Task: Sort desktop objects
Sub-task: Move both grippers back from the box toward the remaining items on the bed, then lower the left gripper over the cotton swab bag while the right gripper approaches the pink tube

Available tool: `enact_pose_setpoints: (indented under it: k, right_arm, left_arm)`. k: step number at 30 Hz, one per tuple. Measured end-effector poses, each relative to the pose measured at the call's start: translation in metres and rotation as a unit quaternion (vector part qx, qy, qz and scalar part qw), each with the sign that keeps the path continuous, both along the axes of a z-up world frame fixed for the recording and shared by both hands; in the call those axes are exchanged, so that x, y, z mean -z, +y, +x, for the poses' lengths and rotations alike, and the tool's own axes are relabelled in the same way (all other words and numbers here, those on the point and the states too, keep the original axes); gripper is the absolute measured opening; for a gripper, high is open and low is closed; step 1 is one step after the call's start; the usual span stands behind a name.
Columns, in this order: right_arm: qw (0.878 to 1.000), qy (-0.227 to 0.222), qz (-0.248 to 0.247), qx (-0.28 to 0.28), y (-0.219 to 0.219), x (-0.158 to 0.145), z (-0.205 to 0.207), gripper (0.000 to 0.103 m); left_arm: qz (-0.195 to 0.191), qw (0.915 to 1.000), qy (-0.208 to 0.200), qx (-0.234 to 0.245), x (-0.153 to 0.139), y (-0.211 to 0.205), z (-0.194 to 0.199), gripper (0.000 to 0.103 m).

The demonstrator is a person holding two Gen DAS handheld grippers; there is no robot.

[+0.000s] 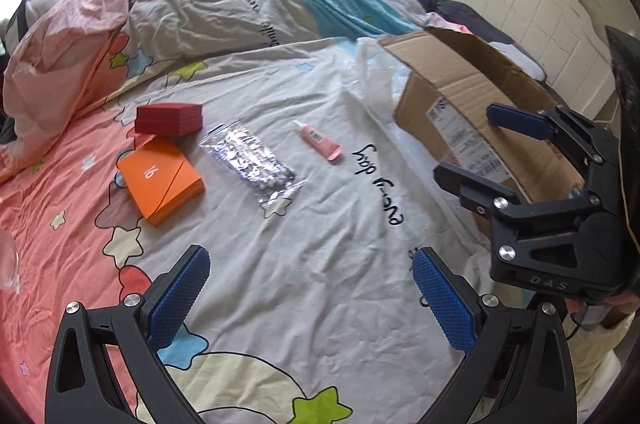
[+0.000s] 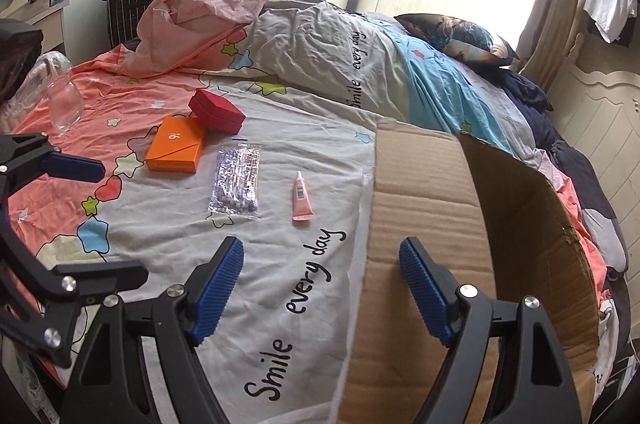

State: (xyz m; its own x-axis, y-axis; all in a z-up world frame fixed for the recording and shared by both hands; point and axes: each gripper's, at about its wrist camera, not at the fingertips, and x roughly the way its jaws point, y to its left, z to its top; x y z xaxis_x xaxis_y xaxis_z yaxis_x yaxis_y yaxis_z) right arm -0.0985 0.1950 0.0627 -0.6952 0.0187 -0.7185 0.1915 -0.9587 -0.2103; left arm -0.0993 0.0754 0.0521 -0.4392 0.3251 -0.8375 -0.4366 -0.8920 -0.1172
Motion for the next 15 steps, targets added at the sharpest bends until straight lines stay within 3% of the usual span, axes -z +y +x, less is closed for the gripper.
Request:
enact_pose_setpoints:
  k: [8,15]
  right_arm:
    - [1.000,0.012,0.016,-0.010,-0.017,0.008,-0.013,0.077]
    - [0.999,0.004,0.029,-0.014,-0.028,0.021,-0.024,0.077]
  left_arm:
    - [-0.006,0.9991,-0.013,-0.039,0.013,-0.019,-0.023,0.103]
    - [-0.021,0.9990,-0.010,-0.038,0.019,-0.020,-0.031,0.103]
